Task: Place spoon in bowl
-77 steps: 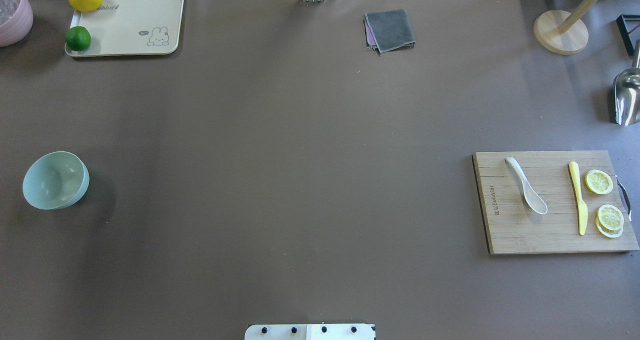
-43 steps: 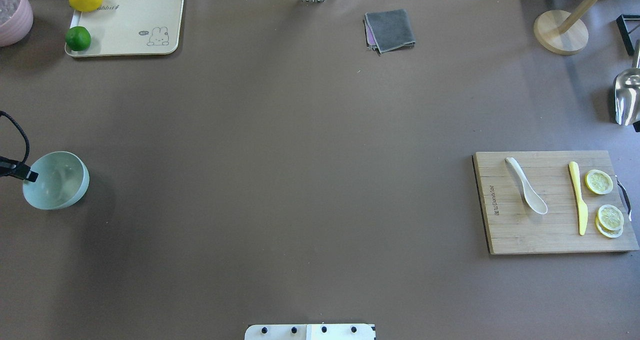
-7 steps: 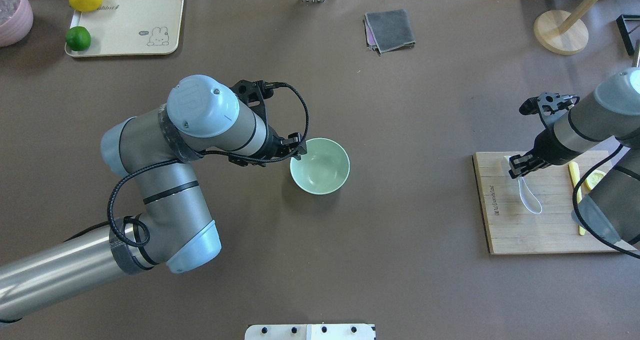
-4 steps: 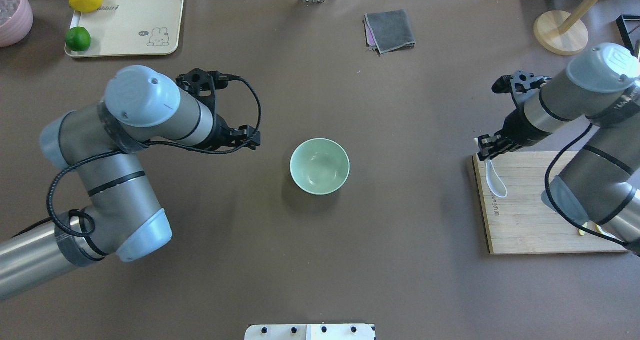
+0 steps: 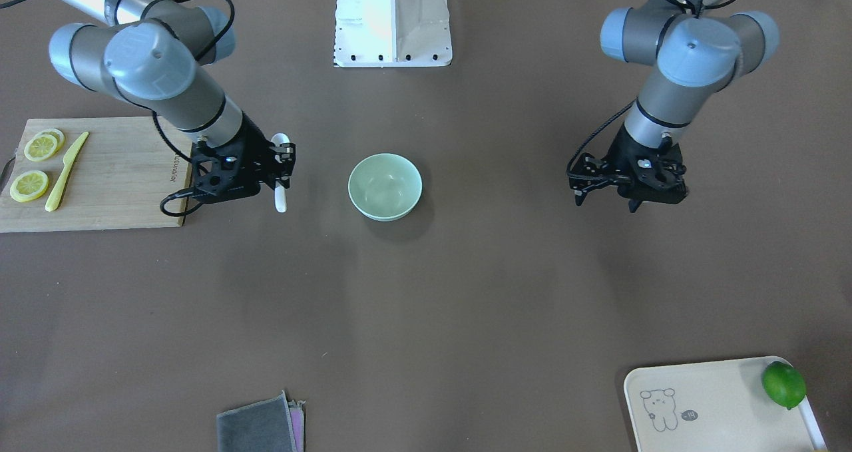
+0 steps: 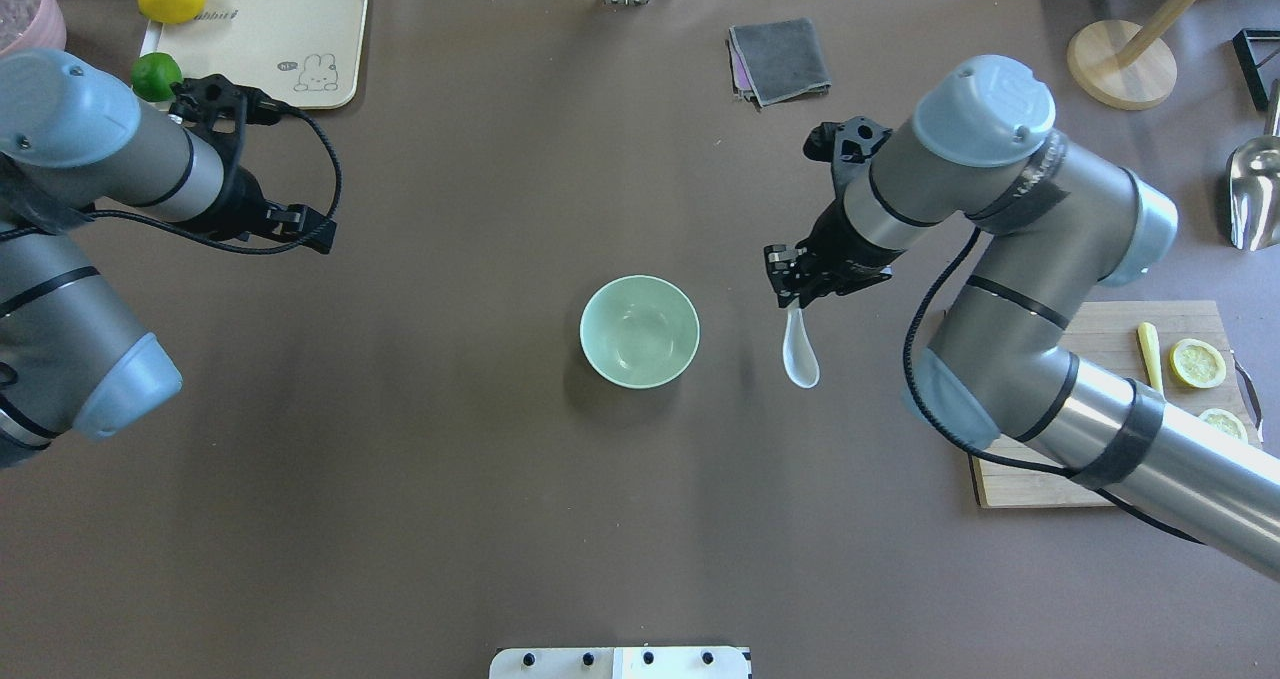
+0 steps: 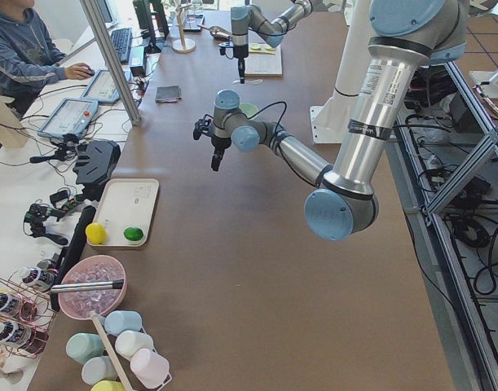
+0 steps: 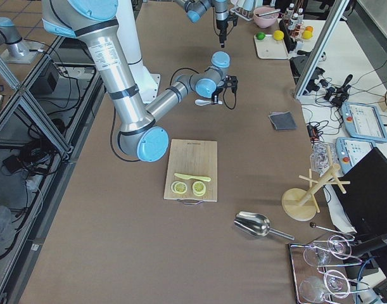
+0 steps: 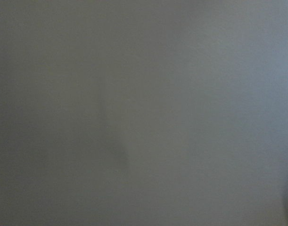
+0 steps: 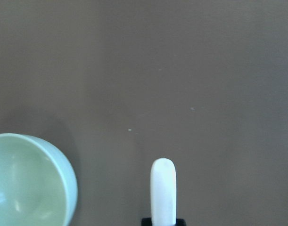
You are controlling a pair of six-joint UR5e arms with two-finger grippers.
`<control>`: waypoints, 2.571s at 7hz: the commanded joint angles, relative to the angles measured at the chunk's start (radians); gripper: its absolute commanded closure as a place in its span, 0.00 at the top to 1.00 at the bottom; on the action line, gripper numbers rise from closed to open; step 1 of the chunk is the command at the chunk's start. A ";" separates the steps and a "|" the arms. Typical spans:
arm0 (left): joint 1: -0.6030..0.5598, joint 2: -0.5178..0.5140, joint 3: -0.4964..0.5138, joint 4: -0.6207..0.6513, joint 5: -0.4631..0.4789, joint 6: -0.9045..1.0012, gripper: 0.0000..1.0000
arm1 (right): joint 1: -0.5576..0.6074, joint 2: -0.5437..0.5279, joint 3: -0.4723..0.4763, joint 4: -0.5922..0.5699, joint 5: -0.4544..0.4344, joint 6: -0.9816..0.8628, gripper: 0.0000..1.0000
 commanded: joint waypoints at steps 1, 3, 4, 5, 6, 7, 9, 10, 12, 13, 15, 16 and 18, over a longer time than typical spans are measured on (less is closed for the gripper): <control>-0.075 0.062 0.003 -0.001 -0.012 0.121 0.97 | -0.069 0.172 -0.101 -0.022 -0.053 0.096 0.00; -0.080 0.068 -0.007 -0.001 -0.011 0.122 0.97 | -0.098 0.243 -0.158 -0.016 -0.093 0.157 0.00; -0.081 0.066 -0.007 -0.001 -0.011 0.122 0.97 | -0.098 0.243 -0.160 -0.013 -0.124 0.154 0.00; -0.082 0.065 -0.007 -0.001 -0.011 0.122 0.97 | -0.101 0.246 -0.160 -0.011 -0.177 0.153 0.00; -0.082 0.063 -0.010 -0.001 -0.011 0.117 0.97 | -0.119 0.245 -0.163 -0.011 -0.223 0.153 0.00; -0.083 0.063 -0.016 0.001 -0.011 0.112 0.97 | -0.141 0.246 -0.164 -0.010 -0.286 0.153 0.00; -0.083 0.063 -0.016 0.001 -0.011 0.111 0.97 | -0.158 0.245 -0.164 0.004 -0.334 0.154 0.00; -0.083 0.060 -0.016 0.001 -0.011 0.111 0.97 | -0.171 0.234 -0.167 0.048 -0.351 0.156 0.00; -0.083 0.060 -0.024 0.004 -0.009 0.109 0.97 | -0.175 0.234 -0.172 0.053 -0.353 0.167 0.45; -0.083 0.062 -0.031 0.004 -0.009 0.109 0.97 | -0.175 0.234 -0.172 0.053 -0.353 0.167 0.99; -0.083 0.066 -0.042 0.004 -0.009 0.109 0.97 | -0.170 0.230 -0.163 0.053 -0.351 0.165 1.00; -0.091 0.066 -0.045 0.006 -0.015 0.111 0.97 | -0.150 0.198 -0.135 0.053 -0.345 0.158 1.00; -0.175 0.117 -0.045 0.012 -0.072 0.223 0.97 | -0.017 0.034 -0.021 0.036 -0.199 0.081 1.00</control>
